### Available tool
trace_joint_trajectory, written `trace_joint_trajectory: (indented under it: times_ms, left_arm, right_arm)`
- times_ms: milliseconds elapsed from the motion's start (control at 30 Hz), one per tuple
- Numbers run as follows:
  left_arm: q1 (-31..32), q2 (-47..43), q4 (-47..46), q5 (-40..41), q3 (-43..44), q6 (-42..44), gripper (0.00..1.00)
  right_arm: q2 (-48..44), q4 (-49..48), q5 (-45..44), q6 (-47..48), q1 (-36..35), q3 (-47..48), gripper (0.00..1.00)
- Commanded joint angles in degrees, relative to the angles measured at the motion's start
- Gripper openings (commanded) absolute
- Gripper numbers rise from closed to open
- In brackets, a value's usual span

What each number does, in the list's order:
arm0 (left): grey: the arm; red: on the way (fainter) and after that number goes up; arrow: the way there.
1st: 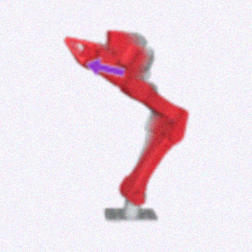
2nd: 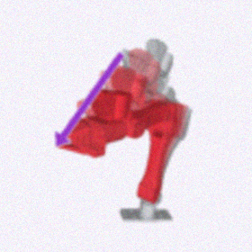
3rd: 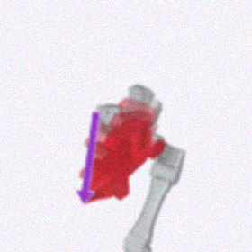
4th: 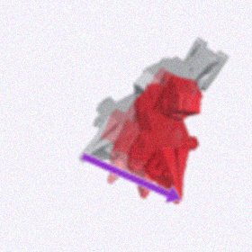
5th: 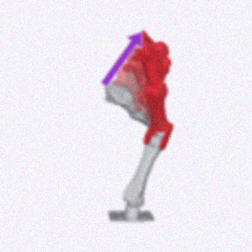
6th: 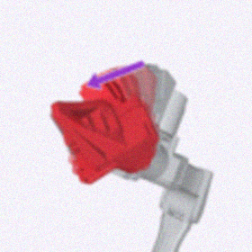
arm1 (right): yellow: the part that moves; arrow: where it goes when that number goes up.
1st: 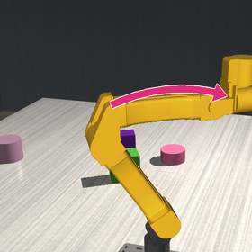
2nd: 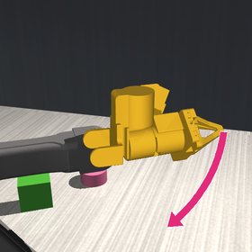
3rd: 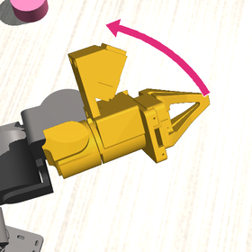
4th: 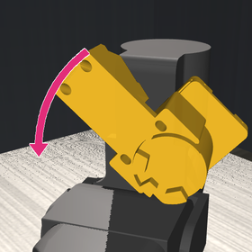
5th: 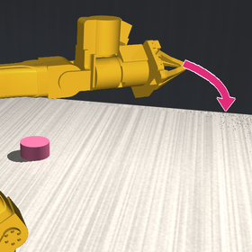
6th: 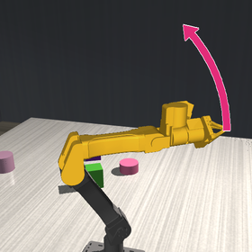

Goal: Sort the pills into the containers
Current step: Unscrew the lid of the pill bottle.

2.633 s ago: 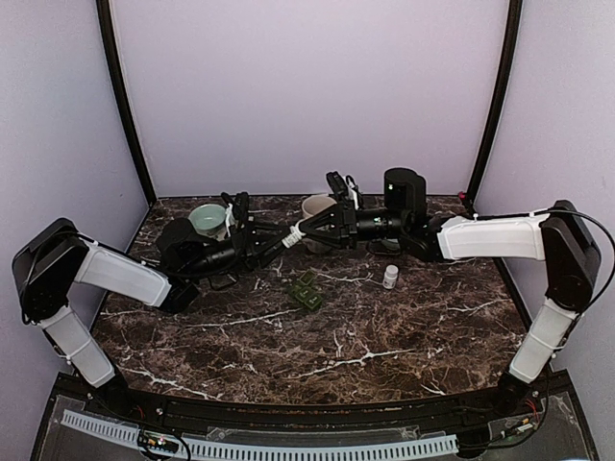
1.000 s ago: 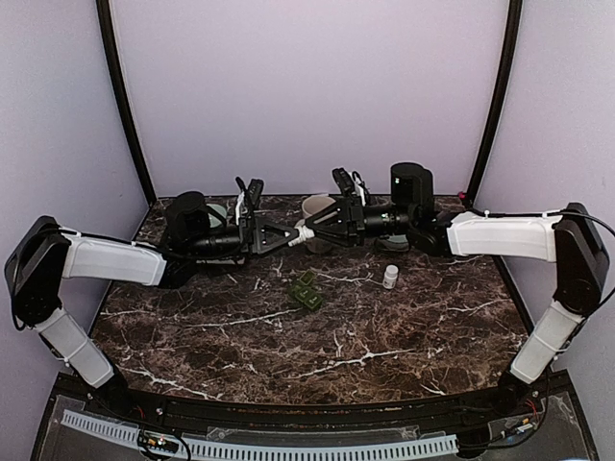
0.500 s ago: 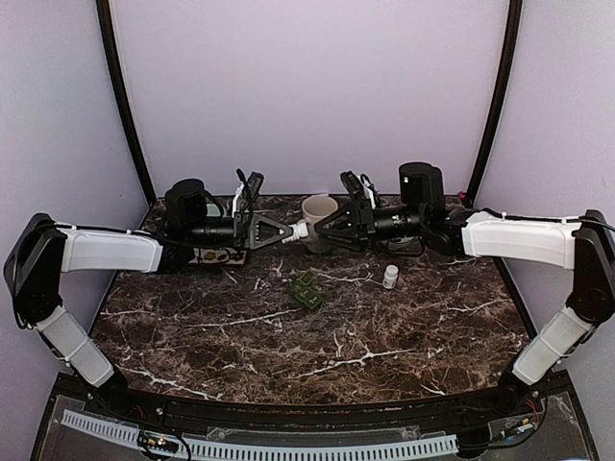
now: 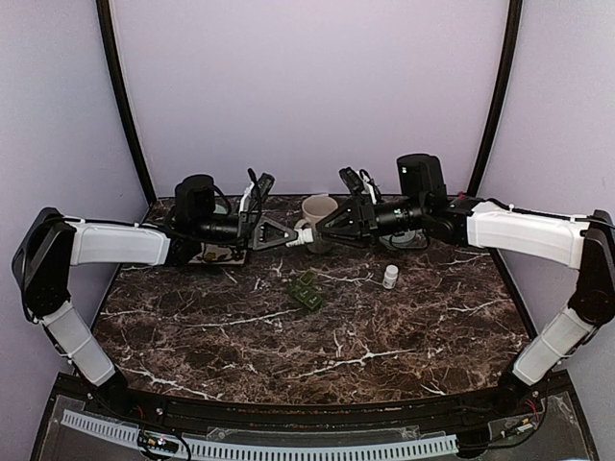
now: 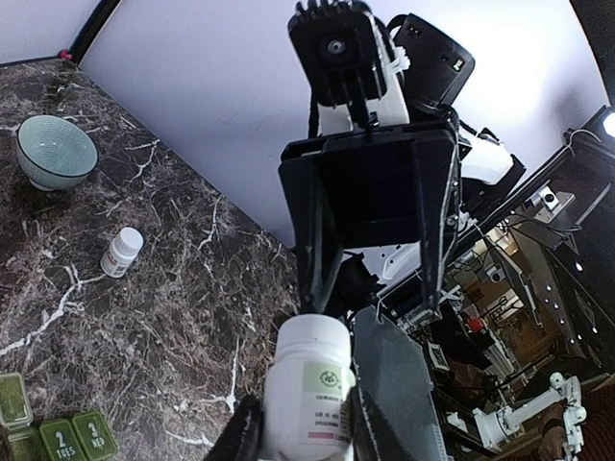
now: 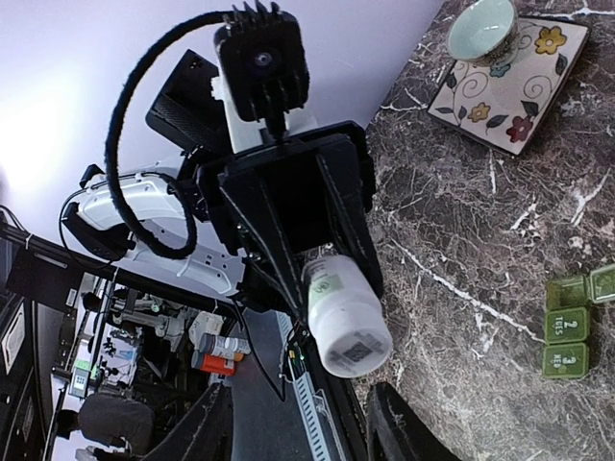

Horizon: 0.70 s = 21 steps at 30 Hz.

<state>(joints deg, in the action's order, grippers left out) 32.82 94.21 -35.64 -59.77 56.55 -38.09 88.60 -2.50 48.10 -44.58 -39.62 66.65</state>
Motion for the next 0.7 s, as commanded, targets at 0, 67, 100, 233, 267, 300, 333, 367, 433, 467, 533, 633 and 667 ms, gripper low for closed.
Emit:
trace_joint_trajectory:
  times_ms: [0, 67, 100, 233, 267, 300, 333, 367, 433, 467, 533, 633, 667]
  left_arm:
    - [-0.4, -0.1, 1.5, -2.3, 2.3, 1.7, 0.14]
    - [-0.4, 0.1, 2.0, -2.5, 2.8, 1.9, 0.14]
    - [-0.4, 0.2, 2.5, -2.6, 3.0, 2.1, 0.14]
    - [-0.4, 0.3, 3.3, -2.8, 3.9, 2.4, 0.14]
    - [-0.4, 0.4, 3.4, -2.9, 4.1, 2.5, 0.13]
    - [-0.4, 0.5, 3.5, -3.0, 4.2, 2.4, 0.13]
    - [-0.4, 0.5, 3.5, -3.0, 4.3, 2.5, 0.13]
    - [-0.4, 0.5, 3.5, -3.2, 4.3, 2.5, 0.13]
    - [-0.5, 0.7, 3.7, -3.3, 4.5, 2.5, 0.13]
    - [-0.4, 0.8, 3.7, -3.4, 4.6, 2.5, 0.13]
    - [-0.4, 0.9, 3.8, -3.5, 4.6, 2.3, 0.13]
    - [-0.3, 1.0, 3.8, -3.7, 4.8, 2.2, 0.13]
    - [-0.4, 1.1, 3.8, -3.8, 4.8, 2.1, 0.13]
  right_arm:
    - [1.2, -0.1, 1.5, 0.0, 0.3, 2.6, 0.46]
    - [1.9, 0.8, 1.6, 0.2, 0.3, 3.0, 0.45]
    - [2.2, 1.1, 1.6, 0.1, 0.3, 3.1, 0.45]
    - [2.3, 1.8, 1.3, 0.1, 0.3, 3.2, 0.45]
    - [2.3, 1.9, 1.2, 0.0, 0.3, 3.2, 0.45]
    - [2.3, 1.9, 1.2, 0.0, 0.3, 3.3, 0.45]
    - [2.3, 1.9, 1.1, -0.1, 0.3, 3.4, 0.45]
    - [3.0, 1.8, 1.2, -0.1, 0.3, 3.5, 0.45]
    - [4.0, 1.5, 1.4, -0.6, 0.3, 3.7, 0.45]
    - [4.2, 1.4, 1.5, -0.8, 0.3, 3.8, 0.45]
    - [4.6, 1.1, 1.9, -1.1, 0.3, 4.1, 0.45]
    - [5.1, 0.8, 2.1, -1.6, 0.3, 4.3, 0.45]
    - [5.3, 0.6, 2.3, -1.8, 0.3, 4.4, 0.45]
